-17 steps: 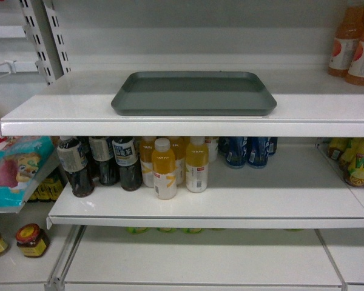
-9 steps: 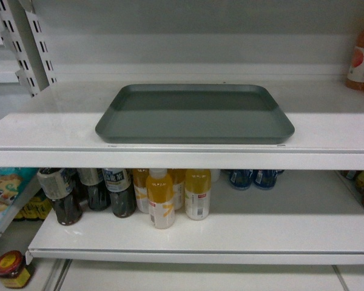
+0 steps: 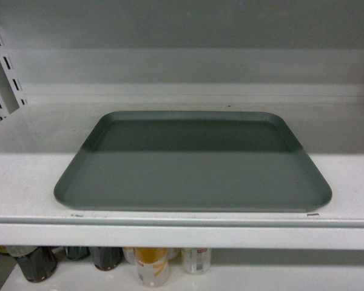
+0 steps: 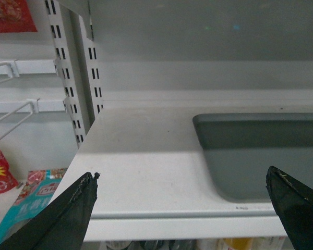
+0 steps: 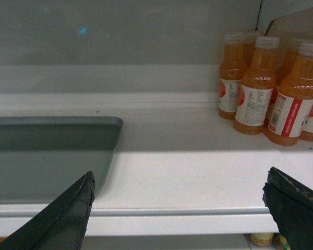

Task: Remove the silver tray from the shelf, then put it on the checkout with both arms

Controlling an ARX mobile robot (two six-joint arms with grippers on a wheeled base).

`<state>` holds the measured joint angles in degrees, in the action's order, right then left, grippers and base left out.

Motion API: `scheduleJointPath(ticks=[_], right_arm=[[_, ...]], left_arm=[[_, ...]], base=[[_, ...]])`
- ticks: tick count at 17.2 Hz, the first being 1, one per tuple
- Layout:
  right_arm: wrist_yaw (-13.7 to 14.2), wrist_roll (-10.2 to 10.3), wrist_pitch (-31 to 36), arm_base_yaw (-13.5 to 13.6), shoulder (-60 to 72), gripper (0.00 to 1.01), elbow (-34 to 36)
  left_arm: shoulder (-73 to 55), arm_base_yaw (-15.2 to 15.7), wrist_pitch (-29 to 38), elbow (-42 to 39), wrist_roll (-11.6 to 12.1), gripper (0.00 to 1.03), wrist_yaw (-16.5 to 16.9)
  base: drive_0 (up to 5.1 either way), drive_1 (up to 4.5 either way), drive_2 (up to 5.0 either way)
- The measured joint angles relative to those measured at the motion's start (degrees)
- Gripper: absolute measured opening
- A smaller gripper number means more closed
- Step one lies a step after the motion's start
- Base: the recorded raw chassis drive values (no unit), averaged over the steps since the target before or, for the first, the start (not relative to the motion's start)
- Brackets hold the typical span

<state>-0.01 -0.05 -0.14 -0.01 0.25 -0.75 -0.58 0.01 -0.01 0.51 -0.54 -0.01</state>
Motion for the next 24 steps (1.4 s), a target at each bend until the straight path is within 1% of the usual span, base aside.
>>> scheduleJointPath(ticks=[4, 24], right_arm=[[0.0, 0.0, 0.0, 0.0, 0.0, 0.98, 0.0], [0.0, 0.0, -0.1, 0.0, 0.0, 0.98, 0.0]], left_arm=[[0.0, 0.0, -0.2, 0.0, 0.0, 0.98, 0.0], [0.0, 0.0, -0.2, 0.0, 0.0, 0.98, 0.0]], base=[[0.1, 4.40, -4.3], [0.0, 0.00, 0.0]])
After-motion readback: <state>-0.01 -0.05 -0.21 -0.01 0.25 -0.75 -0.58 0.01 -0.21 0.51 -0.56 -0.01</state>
